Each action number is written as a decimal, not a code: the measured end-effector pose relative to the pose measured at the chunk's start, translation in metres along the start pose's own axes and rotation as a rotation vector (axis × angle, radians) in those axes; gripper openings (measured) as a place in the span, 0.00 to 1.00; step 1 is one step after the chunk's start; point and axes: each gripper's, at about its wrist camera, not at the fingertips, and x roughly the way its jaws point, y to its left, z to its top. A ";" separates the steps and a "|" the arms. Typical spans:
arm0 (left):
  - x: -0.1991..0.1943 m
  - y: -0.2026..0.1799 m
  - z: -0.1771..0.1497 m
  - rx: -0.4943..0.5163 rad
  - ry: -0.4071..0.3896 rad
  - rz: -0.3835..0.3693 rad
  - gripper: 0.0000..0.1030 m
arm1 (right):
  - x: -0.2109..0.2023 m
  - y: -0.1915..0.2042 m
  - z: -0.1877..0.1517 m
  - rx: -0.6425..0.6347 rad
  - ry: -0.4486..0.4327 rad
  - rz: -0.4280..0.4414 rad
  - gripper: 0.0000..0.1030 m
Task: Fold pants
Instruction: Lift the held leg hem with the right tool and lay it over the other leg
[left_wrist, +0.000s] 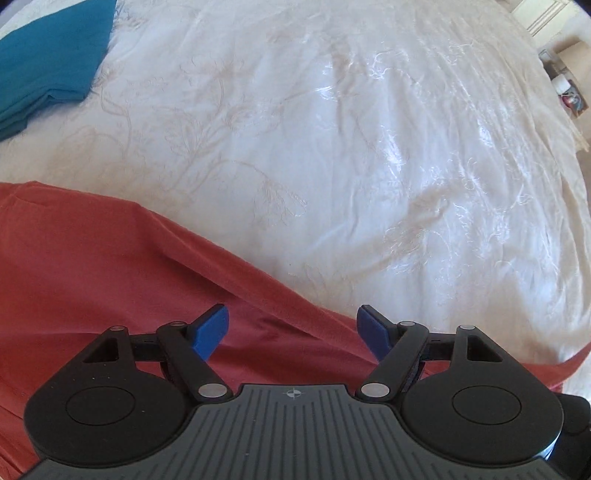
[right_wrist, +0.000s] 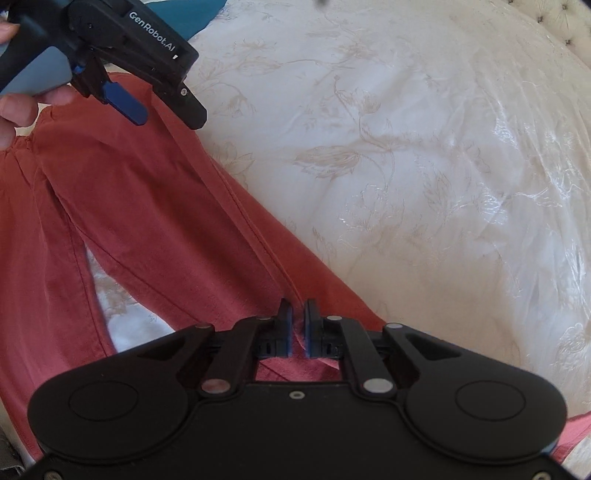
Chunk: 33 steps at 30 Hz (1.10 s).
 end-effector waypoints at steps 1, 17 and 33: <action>0.004 0.002 0.001 -0.011 0.011 0.003 0.74 | 0.001 0.000 0.001 -0.001 -0.002 -0.004 0.12; 0.044 -0.005 0.019 -0.082 0.085 0.066 0.72 | 0.001 0.017 -0.010 -0.060 -0.012 -0.020 0.12; -0.077 -0.005 -0.098 0.174 -0.088 0.080 0.21 | -0.083 0.080 -0.063 0.063 -0.036 0.025 0.13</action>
